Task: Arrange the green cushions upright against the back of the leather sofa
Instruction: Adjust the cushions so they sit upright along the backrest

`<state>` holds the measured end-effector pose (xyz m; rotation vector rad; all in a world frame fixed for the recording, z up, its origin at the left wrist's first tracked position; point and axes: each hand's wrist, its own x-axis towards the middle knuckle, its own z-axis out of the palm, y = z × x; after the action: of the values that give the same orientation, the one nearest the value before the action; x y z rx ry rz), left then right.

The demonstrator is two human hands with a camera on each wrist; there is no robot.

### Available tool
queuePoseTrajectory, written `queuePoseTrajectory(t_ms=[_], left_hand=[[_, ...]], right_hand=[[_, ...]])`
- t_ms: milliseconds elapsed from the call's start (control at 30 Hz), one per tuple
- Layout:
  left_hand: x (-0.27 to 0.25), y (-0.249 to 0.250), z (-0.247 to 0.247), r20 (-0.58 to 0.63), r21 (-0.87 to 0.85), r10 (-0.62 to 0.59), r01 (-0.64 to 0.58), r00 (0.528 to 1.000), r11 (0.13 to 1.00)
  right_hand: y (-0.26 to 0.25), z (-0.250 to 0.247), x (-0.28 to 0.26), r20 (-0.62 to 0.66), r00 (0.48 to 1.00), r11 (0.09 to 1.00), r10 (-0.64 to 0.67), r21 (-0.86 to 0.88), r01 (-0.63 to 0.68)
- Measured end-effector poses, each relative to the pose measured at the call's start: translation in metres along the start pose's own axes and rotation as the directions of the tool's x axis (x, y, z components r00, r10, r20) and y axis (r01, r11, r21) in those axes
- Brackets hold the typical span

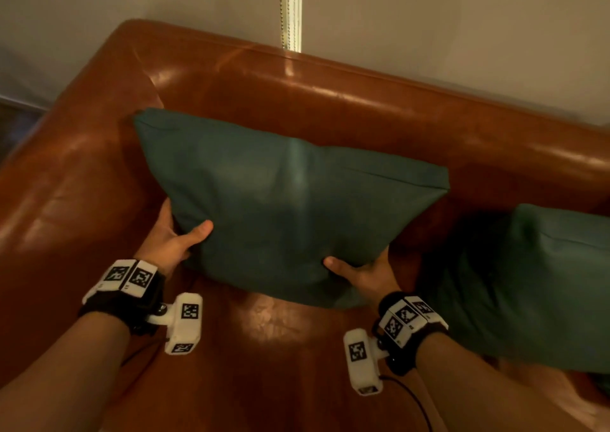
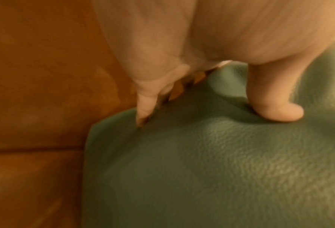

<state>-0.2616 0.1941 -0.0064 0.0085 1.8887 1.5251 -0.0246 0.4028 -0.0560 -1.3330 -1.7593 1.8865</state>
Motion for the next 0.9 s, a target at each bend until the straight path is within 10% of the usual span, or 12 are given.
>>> queuePoseTrajectory(t_ms=[367,666,900], left_hand=[[-0.108,-0.142,0.079,-0.201,0.289,-0.344,0.391,0.917,0.874],[-0.184,-0.123,0.333,0.224,0.324,-0.190,0.110,0.956,0.939],[-0.177,-0.065,0.434,0.172,-0.031,-0.080,0.086,0.982,0.996]], right_hand=[[0.068,-0.180,-0.101,0.055,0.932,0.932,0.358,-0.076,-0.354],[0.095,-0.444,-0.151,-0.305,0.878,0.886,0.368,-0.171,-0.431],[0.065,-0.520,-0.075,-0.292,0.937,0.981,0.191,0.013,-0.195]])
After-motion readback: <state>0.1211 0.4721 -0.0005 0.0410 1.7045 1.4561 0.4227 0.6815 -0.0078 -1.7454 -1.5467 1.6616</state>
